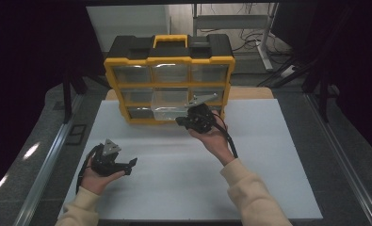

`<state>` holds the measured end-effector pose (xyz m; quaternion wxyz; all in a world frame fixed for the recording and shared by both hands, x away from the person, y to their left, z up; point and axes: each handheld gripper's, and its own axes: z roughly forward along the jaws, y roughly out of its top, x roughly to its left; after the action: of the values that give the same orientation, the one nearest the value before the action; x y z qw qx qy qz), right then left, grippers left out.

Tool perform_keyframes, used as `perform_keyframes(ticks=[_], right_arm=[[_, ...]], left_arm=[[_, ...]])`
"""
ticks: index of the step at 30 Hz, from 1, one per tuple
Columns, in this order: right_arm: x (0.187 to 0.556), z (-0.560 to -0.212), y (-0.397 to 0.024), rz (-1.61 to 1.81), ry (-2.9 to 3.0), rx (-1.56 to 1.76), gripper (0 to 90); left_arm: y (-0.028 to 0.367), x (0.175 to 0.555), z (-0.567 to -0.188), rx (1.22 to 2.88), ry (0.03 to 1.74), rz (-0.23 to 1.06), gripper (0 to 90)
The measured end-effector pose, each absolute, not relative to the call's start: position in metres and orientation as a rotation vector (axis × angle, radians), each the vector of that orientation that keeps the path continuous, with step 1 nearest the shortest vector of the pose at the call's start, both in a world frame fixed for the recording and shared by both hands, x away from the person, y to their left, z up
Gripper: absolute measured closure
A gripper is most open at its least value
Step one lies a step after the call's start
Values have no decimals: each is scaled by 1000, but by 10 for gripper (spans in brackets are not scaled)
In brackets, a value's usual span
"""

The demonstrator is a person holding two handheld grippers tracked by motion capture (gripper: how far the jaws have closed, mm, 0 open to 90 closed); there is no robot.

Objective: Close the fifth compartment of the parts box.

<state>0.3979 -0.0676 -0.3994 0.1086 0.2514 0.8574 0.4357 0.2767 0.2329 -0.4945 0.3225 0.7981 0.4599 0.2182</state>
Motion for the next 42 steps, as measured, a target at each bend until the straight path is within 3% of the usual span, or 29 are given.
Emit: perform_keyframes(ticks=[42], right_arm=[[432,-404,-50,1277,2438,831,898]], left_arm=[[234,277,-495,2097,1206,572,112]])
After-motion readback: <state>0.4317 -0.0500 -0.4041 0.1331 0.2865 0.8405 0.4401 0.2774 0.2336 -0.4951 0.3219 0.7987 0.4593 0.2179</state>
